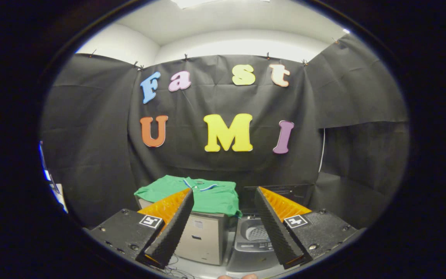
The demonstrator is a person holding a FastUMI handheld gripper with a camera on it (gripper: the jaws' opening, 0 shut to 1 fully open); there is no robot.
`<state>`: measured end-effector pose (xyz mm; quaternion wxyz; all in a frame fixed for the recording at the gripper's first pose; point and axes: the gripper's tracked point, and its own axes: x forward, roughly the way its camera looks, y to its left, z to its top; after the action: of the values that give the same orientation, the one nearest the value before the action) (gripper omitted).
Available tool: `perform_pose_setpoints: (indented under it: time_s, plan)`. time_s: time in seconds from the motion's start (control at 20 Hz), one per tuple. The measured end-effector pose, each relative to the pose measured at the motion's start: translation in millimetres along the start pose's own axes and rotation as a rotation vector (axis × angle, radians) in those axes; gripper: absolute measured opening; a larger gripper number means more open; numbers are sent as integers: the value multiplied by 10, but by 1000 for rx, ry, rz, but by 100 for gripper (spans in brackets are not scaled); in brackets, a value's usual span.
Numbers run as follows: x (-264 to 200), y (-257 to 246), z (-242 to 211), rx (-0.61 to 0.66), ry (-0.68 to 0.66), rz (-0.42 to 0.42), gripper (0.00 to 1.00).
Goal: Put the clothes into the washing machine and then close the washing machine lid.
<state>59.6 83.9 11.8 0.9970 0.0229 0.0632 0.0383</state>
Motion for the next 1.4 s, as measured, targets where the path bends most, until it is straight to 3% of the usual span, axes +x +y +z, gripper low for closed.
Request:
perform_pose_setpoints:
  time_s: [0.65,1.2,1.4]
  plan:
    - [1264,1048,192,56,278,79,99]
    - [2723,1301,-645,0,771,99,100]
    - [3025,1284,-1005,-24,941,82,100]
